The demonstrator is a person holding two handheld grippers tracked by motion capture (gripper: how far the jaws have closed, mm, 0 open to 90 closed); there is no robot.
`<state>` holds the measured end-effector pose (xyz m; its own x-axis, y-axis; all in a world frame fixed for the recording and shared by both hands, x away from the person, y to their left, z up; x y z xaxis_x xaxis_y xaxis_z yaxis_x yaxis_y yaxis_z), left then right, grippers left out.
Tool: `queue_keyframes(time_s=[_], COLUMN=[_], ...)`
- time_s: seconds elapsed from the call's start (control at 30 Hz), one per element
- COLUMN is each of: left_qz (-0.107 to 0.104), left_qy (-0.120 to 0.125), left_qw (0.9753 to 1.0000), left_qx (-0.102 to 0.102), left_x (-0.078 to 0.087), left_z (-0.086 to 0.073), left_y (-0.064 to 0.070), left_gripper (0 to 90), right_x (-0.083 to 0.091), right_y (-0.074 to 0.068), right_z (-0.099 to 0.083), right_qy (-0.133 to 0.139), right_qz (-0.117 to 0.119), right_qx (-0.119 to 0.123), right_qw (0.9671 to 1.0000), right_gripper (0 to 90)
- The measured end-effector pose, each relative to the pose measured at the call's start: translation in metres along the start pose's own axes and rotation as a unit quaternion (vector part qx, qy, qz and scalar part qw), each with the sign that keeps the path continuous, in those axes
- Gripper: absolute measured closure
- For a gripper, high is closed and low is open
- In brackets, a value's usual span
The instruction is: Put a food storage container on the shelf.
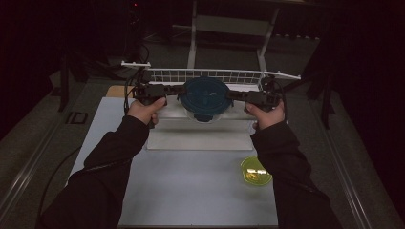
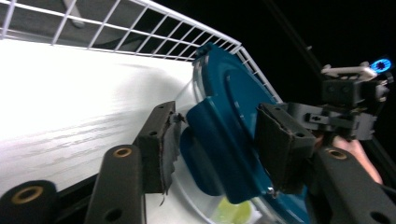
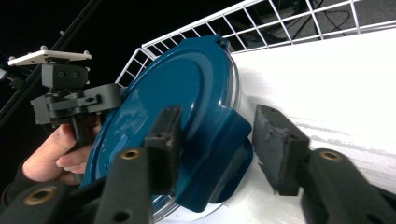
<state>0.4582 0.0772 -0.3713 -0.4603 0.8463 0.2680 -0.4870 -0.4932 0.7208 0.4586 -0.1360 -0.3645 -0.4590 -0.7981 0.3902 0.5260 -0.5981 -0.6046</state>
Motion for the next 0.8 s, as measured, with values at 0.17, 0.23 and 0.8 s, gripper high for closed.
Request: queue_keyframes(time_s=[0.17, 0.23, 0.8], left_qz=[0.016, 0.02, -0.001], left_qy=[0.016, 0.032, 0.055], left_qw=[0.9995, 0.9986, 0.9865], left_qx=[-0.021, -0.037, -0.154], left_x=[0.009, 0.014, 0.047], left_z=[0.005, 0.007, -0.04], left_y=[0.004, 0.007, 0.032], left_gripper=[40.1, 37.1, 2.7], right_x=[0.004, 0.008, 0.038], right_y=[-0.005, -0.008, -0.053], right_z=[0.002, 0.004, -0.03], right_qy=[0.003, 0.012, 0.021], right_qz=[-0.003, -0.01, 0.019], right_qx=[0.014, 0.026, 0.108], right_qw=[0.9999, 0.9995, 0.9937], right_gripper=[44.8, 43.7, 60.5])
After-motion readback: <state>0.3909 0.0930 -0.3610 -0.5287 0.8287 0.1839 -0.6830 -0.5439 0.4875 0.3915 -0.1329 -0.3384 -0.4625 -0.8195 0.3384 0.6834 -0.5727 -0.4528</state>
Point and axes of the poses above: each handheld gripper's, and its own axes: x roughly backward along the jaws, z roughly out of its top, y roughly to its right, the point moved 9 cm from there along -x, roughly forward along the jaws, and after that the axes turned 2 degrees about x, right-handed, at the moved point
